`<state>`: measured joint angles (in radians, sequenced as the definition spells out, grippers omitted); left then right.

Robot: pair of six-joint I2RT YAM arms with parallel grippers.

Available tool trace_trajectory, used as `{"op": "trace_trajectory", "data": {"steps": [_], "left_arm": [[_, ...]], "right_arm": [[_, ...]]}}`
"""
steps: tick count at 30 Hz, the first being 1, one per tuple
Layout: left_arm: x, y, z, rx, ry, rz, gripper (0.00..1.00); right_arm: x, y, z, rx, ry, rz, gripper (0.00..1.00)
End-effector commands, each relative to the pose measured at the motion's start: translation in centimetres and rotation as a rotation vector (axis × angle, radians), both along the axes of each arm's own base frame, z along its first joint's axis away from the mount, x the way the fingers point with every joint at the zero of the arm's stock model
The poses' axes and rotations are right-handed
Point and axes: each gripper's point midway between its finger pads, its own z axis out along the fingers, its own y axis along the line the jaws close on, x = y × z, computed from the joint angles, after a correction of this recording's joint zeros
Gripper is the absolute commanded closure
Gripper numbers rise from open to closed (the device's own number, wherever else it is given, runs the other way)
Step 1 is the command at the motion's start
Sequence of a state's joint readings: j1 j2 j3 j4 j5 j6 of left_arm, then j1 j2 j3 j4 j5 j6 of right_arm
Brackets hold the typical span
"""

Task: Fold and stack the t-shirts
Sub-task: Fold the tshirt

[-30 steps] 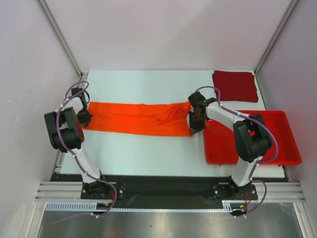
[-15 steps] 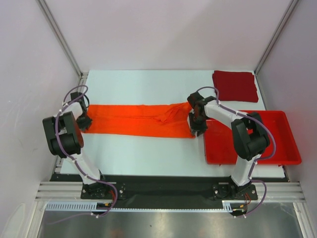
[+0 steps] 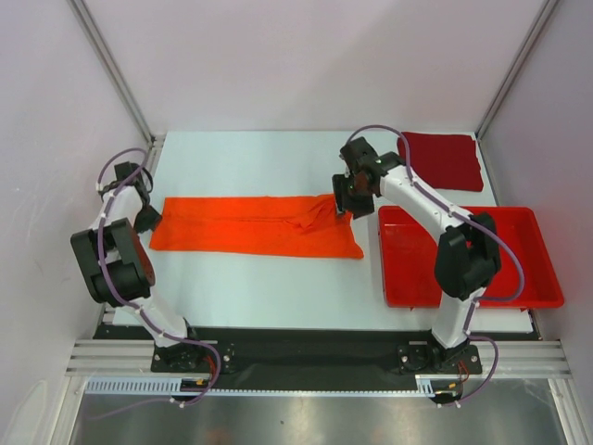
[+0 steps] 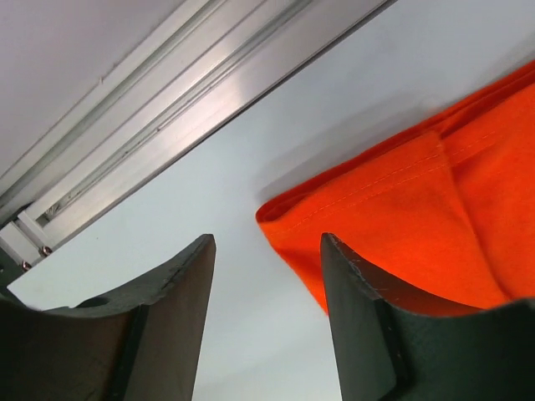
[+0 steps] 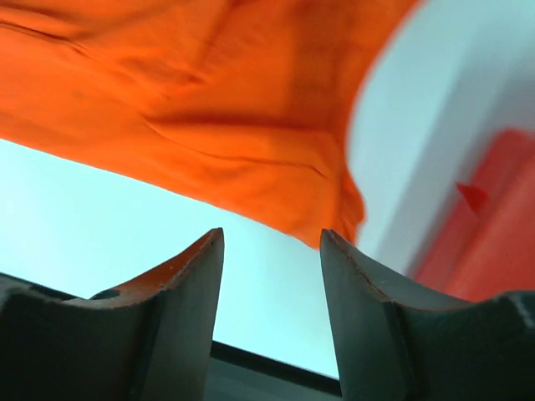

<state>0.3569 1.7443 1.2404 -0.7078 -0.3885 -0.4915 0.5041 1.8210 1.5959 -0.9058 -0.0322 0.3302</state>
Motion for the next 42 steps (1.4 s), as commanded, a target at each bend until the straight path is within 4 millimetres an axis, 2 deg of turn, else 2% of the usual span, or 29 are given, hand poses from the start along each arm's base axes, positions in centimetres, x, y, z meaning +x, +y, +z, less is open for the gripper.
{"op": "trace_trajectory", "data": {"steps": [1, 2, 5, 6, 8, 9, 17, 23, 30, 32, 35, 37, 38, 40, 41, 42], "left_arm": [[1.8, 0.3, 3.2, 0.014, -0.111, -0.011, 0.41], [1.9, 0.0, 3.4, 0.005, -0.127, -0.02, 0.43], [2.3, -1.2, 2.8, -0.052, -0.157, -0.044, 0.46], [2.5, -1.7, 2.6, -0.08, -0.17, -0.055, 0.47], [2.6, -2.1, 2.1, -0.103, -0.173, -0.056, 0.48], [2.7, -2.6, 2.0, -0.117, -0.176, -0.066, 0.48], [2.8, -3.1, 2.1, -0.121, -0.19, -0.089, 0.48], [3.0, -3.2, 2.0, -0.133, -0.195, -0.088, 0.49], [3.0, -3.3, 2.2, -0.134, -0.2, -0.09, 0.49], [3.0, -3.2, 2.2, -0.131, -0.197, -0.09, 0.48], [2.9, -3.1, 2.2, -0.124, -0.195, -0.091, 0.49], [2.8, -3.2, 2.1, -0.125, -0.191, -0.094, 0.49], [2.8, -3.2, 2.1, -0.124, -0.192, -0.095, 0.49], [2.8, -3.2, 2.1, -0.124, -0.19, -0.097, 0.49], [2.7, -3.2, 2.1, -0.125, -0.189, -0.097, 0.48], [2.7, -3.2, 2.0, -0.125, -0.184, -0.099, 0.49]], "right_arm": [[0.4, 4.1, 0.3, 0.121, 0.023, 0.112, 0.46], [0.9, 5.1, -0.9, 0.132, 0.044, 0.12, 0.47], [2.2, 7.9, -1.1, 0.224, 0.058, 0.125, 0.51], [2.6, 8.5, -2.1, 0.24, 0.08, 0.097, 0.52], [3.1, 10.1, -2.3, 0.289, 0.08, 0.091, 0.51], [3.2, 10.5, -3.3, 0.304, 0.109, 0.061, 0.5], [4.1, 12.4, -5.8, 0.382, 0.178, -0.058, 0.46], [4.2, 12.4, -7.5, 0.377, 0.224, -0.127, 0.5], [5.7, 12.8, -7.9, 0.371, 0.172, -0.12, 0.67], [6.2, 13.3, -7.3, 0.378, 0.154, -0.107, 0.73], [6.9, 14.3, -6.2, 0.411, 0.128, -0.071, 0.92], [7.2, 15.1, -6.2, 0.429, 0.126, -0.05, 0.95], [7.6, 15.6, -5.5, 0.443, 0.109, -0.041, 0.96], [8.0, 15.9, -6.3, 0.431, 0.111, -0.027, 0.99], [8.5, 16.3, -5.7, 0.441, 0.093, -0.018, 1.0], [8.6, 16.3, -5.9, 0.431, 0.1, -0.016, 1.0]]}}
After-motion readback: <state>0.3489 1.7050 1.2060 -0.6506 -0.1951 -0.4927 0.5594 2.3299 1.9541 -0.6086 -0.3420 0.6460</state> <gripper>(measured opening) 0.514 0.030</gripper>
